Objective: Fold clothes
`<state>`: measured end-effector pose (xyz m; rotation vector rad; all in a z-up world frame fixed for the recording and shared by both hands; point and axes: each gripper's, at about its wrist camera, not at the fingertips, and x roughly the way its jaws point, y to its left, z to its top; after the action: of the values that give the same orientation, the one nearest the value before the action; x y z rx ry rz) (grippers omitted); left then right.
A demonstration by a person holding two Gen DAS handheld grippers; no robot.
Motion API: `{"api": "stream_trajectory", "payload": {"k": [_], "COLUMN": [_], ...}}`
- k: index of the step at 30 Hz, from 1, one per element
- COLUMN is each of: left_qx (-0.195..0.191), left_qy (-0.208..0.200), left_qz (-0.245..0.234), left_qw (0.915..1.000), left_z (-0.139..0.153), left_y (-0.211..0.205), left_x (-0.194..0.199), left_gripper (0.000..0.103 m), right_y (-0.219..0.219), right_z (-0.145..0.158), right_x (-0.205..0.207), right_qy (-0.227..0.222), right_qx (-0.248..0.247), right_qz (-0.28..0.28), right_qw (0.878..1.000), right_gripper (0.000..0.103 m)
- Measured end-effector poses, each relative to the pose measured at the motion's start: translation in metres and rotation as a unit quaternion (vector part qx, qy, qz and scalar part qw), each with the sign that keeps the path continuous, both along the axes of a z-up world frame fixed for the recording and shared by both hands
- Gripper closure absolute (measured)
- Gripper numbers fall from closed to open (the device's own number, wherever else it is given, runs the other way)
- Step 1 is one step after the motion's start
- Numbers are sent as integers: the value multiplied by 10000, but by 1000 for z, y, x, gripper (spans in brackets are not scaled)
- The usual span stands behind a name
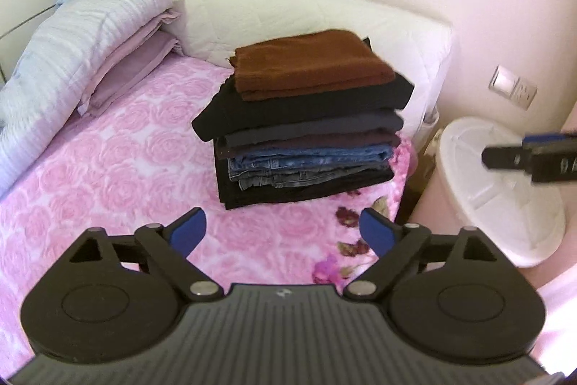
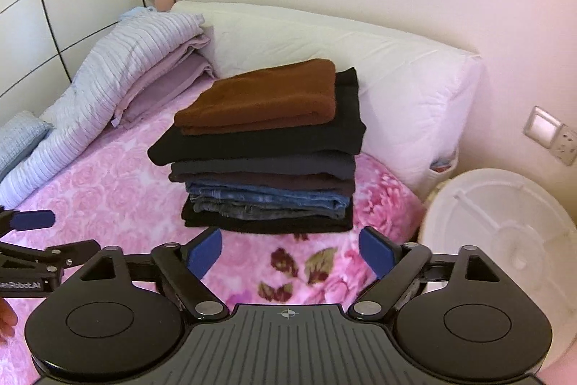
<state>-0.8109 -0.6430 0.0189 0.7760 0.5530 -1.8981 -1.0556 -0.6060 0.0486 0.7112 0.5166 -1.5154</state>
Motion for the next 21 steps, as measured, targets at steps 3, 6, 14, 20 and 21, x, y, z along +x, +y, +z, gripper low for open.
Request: {"api": "stream_trajectory", "payload": {"k": [3,6,14,20,21], "left_qx": [214,248,234,43,25], "left_qy": [150,243,339,320,298], "left_qz": [92,179,412,521,527], "left_qw": [9996,9992,9983,9981,9982], "left_z": [6,9,11,18,19], "left_y": [5,9,12,13,14], "left_x": [1,3,10,11,10], "left_gripper": [10,10,11,11,11], "right_y": [10,15,21,25,26], "right_z": [7,11,20,24,25], "right_x": [5,8,21,27,27], "right_qy": [-50,-75,-125,-19,-28], "right_qx": [45,103,133,64,52], "right_qz": [-37,-8,192,194,197], "right_qw": [10000,9999,9996,9998,9998], "right_gripper": [10,8,8,8,8]}}
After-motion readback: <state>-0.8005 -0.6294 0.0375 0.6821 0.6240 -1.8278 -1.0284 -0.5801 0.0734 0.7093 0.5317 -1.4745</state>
